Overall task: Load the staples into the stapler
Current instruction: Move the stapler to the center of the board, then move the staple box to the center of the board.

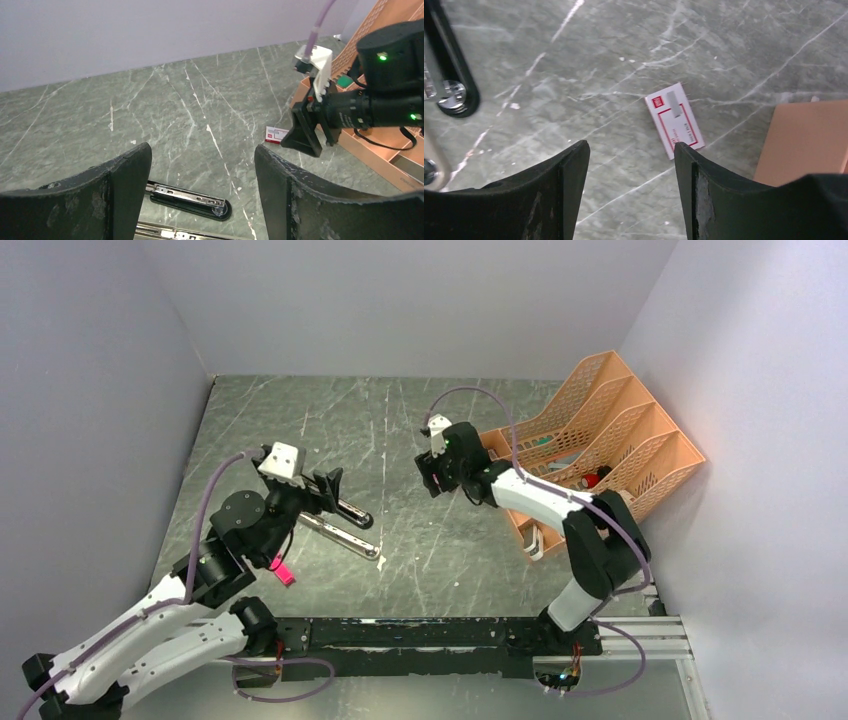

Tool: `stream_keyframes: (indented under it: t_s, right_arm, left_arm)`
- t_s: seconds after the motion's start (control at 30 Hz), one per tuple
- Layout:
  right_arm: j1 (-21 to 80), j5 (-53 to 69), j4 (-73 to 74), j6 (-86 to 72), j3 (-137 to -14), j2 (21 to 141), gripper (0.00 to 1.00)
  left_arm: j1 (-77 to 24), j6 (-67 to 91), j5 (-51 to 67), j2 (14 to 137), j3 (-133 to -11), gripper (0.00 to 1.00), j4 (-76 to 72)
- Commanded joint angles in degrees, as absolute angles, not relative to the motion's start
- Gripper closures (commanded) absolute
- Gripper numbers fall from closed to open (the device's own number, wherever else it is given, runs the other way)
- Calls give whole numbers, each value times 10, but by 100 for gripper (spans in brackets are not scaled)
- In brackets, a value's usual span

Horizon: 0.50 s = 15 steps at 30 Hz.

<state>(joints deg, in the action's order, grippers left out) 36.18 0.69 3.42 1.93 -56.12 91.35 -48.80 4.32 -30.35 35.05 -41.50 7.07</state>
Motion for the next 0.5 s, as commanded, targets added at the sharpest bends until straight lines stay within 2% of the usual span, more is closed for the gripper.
stream_keyframes:
  t_s: [0.0,0.13,0.47]
  right_arm:
    - [328,41,101,77,-616,965,32]
    - [299,72,114,107,-649,1000,26]
    - [257,129,182,178,-712,1085,26]
  left_arm:
    - [-483,56,-284,363,-440,21,88]
    - [-483,59,-281,366,-439,20,90]
    - [-484,56,-281,372,-439,20,93]
